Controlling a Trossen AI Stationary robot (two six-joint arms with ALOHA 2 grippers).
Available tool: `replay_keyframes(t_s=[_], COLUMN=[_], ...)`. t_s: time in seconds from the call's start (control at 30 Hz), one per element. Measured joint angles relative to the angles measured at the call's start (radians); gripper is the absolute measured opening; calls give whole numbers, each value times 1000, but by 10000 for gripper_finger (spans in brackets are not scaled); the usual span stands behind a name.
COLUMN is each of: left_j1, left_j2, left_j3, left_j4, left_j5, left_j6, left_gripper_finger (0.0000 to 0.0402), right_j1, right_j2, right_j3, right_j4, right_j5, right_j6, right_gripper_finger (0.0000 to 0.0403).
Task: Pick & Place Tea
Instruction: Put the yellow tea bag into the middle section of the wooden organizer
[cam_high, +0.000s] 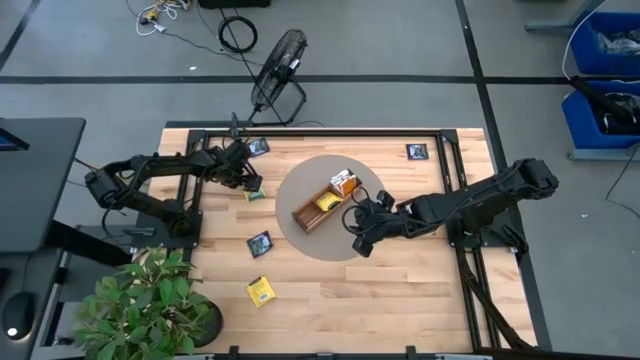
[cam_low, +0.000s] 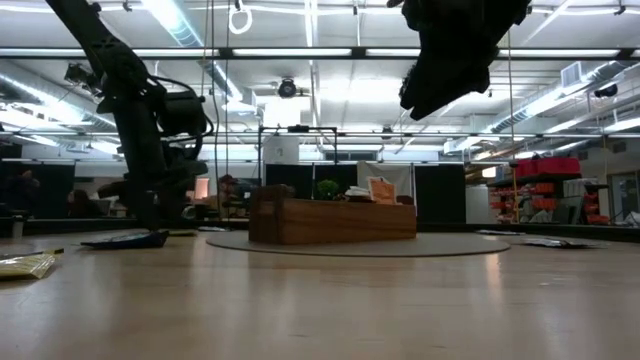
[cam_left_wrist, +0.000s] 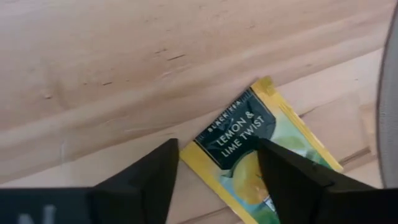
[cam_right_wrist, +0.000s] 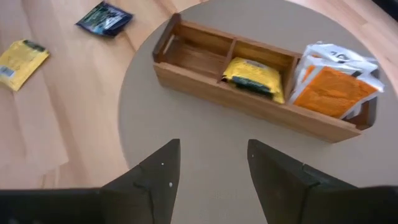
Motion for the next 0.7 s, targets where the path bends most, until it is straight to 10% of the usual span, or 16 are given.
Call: replay_keyframes(t_s=[0.33, 0.7], left_j1=[-37, -42], left_j2=[5, -64], left_j3=[-2, -6], left_j4=[27, 3], left_j5=[-56, 29], left_j6=[28, 94], left_gripper_finger=[22, 2], right_j1=[-16, -20], right_j2=[0, 0], right_j3=[0, 0], right_j4=[-5, -8], right_j5=[26, 27], right_j6=[-2, 0], right_gripper_finger=[197, 197])
